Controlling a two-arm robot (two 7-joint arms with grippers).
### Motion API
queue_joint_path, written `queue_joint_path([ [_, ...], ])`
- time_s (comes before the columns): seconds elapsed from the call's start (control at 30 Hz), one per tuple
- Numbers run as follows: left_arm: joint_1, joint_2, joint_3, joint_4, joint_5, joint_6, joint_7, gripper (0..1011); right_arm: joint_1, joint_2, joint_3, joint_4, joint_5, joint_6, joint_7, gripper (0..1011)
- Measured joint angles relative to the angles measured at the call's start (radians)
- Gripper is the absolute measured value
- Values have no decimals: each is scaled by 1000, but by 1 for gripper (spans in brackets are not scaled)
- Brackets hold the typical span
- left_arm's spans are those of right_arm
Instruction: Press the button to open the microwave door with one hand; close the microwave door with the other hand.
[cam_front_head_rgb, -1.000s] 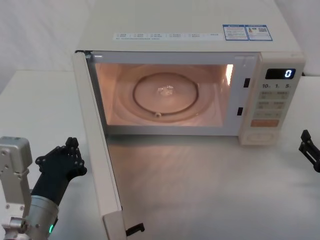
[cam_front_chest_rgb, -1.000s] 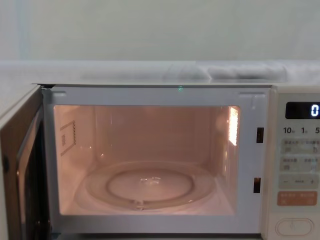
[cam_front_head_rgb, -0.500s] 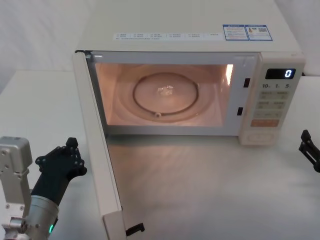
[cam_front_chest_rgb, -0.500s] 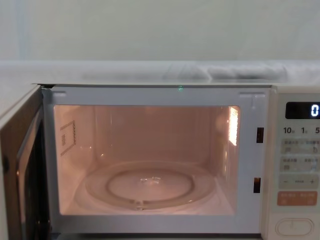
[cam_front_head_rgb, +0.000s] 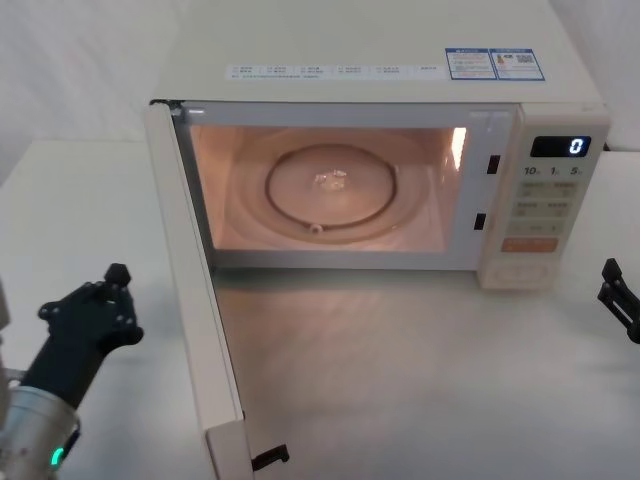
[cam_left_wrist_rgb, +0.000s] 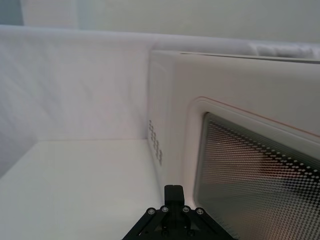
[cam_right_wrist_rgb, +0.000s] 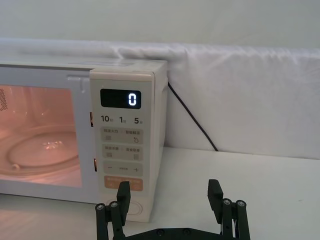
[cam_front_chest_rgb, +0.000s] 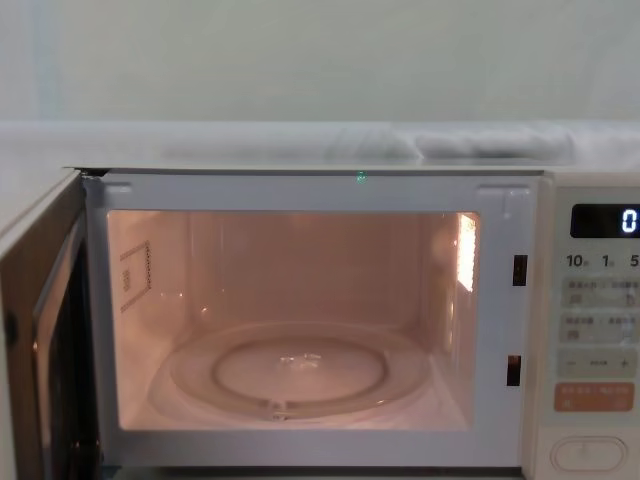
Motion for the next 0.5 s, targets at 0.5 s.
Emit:
queue_joint_path([
  [0.5, 136, 70, -167, -93, -100, 20, -108, 0, 0, 0, 0, 0, 0, 0, 0, 1002],
])
